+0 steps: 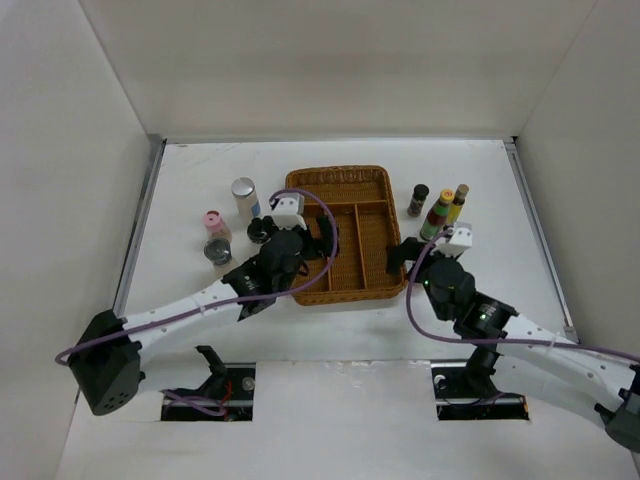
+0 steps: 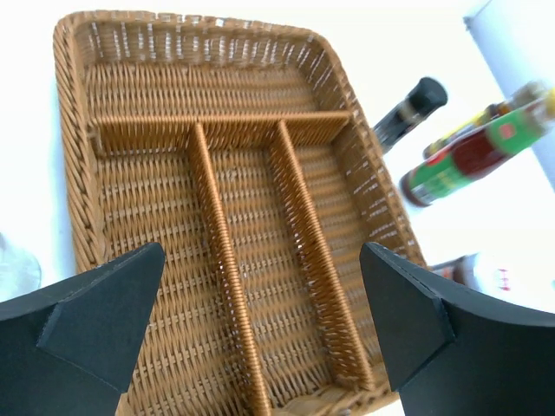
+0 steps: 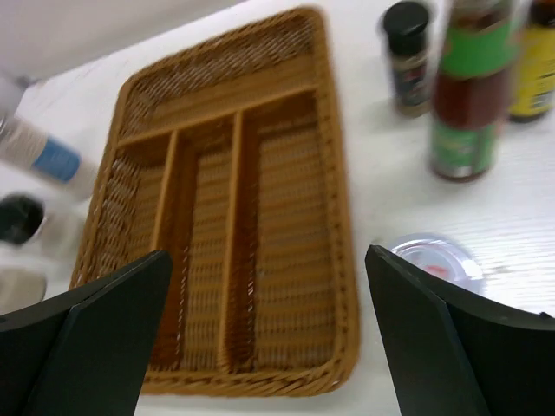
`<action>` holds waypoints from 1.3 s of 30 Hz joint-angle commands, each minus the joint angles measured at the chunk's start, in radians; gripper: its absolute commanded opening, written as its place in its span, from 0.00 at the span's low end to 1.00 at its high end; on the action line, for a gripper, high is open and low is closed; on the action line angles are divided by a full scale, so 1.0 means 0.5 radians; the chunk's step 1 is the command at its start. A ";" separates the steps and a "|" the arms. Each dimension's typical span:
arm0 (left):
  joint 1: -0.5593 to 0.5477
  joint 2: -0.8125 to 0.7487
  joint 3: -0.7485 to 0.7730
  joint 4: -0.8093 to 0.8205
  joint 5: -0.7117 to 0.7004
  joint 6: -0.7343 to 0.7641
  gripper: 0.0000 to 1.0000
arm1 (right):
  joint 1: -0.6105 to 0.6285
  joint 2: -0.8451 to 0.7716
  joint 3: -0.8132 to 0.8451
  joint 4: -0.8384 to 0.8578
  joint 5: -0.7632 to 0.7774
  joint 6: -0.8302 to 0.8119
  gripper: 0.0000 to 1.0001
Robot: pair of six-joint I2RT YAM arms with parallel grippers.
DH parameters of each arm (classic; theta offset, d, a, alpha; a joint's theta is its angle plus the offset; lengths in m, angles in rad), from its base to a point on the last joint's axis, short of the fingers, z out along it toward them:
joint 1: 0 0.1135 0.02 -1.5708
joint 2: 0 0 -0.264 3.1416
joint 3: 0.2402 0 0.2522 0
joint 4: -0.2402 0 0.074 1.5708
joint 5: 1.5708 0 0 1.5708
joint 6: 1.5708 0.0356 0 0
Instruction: Organize the condiment bottles
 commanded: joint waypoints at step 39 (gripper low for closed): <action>0.730 0.181 0.016 -0.320 -0.166 0.181 0.70 | 0.193 0.599 -0.198 1.051 -0.839 -0.082 0.74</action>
